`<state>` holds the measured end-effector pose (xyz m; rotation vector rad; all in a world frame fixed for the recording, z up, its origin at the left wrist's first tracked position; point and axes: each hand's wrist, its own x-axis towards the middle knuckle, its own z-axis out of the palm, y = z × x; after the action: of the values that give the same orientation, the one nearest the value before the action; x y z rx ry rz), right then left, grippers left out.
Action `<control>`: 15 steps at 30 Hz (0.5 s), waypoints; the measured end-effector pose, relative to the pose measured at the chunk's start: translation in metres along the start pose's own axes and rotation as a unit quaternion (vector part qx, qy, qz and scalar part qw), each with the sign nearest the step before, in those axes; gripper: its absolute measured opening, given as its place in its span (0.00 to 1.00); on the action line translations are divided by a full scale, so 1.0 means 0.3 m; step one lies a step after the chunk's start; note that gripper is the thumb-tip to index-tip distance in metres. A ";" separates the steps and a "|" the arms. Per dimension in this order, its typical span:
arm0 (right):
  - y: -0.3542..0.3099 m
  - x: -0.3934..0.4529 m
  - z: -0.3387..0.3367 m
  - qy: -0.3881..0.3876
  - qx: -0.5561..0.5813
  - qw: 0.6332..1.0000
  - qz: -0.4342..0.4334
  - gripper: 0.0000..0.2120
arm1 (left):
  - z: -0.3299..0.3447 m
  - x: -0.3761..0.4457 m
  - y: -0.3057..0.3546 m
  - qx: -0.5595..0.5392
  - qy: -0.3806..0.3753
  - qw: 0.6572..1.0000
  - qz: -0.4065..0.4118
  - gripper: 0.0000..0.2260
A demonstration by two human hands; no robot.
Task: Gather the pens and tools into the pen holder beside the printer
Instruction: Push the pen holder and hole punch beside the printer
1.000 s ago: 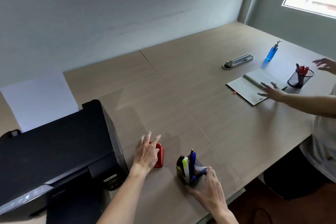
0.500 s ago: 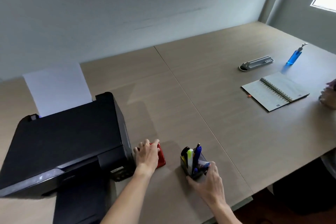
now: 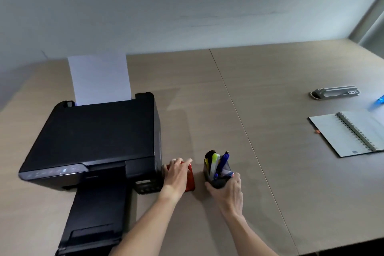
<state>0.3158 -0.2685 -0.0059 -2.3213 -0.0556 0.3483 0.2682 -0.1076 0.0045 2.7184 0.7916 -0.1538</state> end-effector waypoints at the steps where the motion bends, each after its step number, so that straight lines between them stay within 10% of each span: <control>1: -0.006 0.002 0.002 0.002 0.000 1.000 -0.004 0.32 | 0.000 0.001 -0.001 -0.001 -0.003 1.000 0.005 0.27; 15: -0.022 -0.009 0.015 0.018 0.004 1.000 -0.017 0.35 | 0.018 0.022 -0.023 -0.037 -0.008 0.998 0.048 0.31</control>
<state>0.3126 -0.2611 -0.0034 -2.3158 -0.0747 0.2884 0.2700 -0.1006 -0.0036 2.6750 0.6478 -0.1221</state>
